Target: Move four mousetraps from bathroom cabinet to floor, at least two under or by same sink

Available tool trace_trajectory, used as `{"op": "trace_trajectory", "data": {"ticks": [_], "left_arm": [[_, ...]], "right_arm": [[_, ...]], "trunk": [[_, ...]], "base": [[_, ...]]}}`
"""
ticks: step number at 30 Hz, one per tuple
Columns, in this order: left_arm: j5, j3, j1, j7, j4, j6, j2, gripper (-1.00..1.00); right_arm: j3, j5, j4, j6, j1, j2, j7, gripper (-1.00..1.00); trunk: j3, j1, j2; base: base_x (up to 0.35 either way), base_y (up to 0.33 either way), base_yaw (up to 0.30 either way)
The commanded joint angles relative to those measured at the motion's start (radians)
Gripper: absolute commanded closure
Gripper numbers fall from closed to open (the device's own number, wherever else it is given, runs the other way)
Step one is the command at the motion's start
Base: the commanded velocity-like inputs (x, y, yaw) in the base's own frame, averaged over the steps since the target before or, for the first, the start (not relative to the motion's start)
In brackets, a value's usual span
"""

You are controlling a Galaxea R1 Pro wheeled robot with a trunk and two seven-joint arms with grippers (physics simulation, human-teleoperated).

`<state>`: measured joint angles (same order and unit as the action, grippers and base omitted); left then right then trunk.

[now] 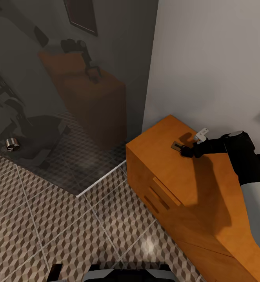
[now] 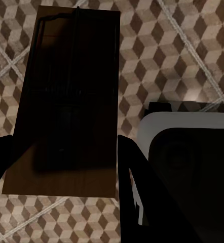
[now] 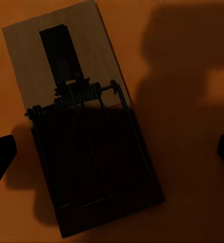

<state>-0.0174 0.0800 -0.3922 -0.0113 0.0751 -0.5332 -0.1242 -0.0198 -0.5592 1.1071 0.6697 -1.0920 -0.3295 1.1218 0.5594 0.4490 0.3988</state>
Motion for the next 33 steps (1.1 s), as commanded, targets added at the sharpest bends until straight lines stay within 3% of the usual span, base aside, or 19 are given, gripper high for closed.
{"op": "trace_trajectory", "data": {"ticks": [1, 6, 7, 33], "left_arm": [[0.005, 0.007, -0.002, 0.004, 0.005, -0.007, 0.0, 1.0], [0.005, 0.007, -0.002, 0.004, 0.005, -0.007, 0.0, 1.0], [0.005, 0.007, -0.002, 0.004, 0.005, -0.007, 0.0, 1.0], [0.005, 0.007, -0.002, 0.004, 0.005, -0.007, 0.0, 1.0]], "right_arm": [[-0.002, -0.004, -0.051, 0.006, 0.0, 0.0, 0.005, -1.0], [-0.002, -0.004, -0.055, 0.002, 0.0, 0.0, 0.004, -1.0], [-0.002, -0.004, -0.055, 0.002, 0.0, 0.0, 0.004, 1.0], [-0.002, -0.005, -0.065, 0.002, 0.0, 0.003, 0.004, 1.0]], "trunk": [[0.001, 0.001, 0.001], [0.001, 0.001, 0.001], [0.001, 0.001, 0.001], [0.001, 0.001, 0.001]], "base": [[0.0, 0.0, 0.0], [0.0, 0.0, 0.0], [0.0, 0.0, 0.0], [0.0, 0.0, 0.0]]}}
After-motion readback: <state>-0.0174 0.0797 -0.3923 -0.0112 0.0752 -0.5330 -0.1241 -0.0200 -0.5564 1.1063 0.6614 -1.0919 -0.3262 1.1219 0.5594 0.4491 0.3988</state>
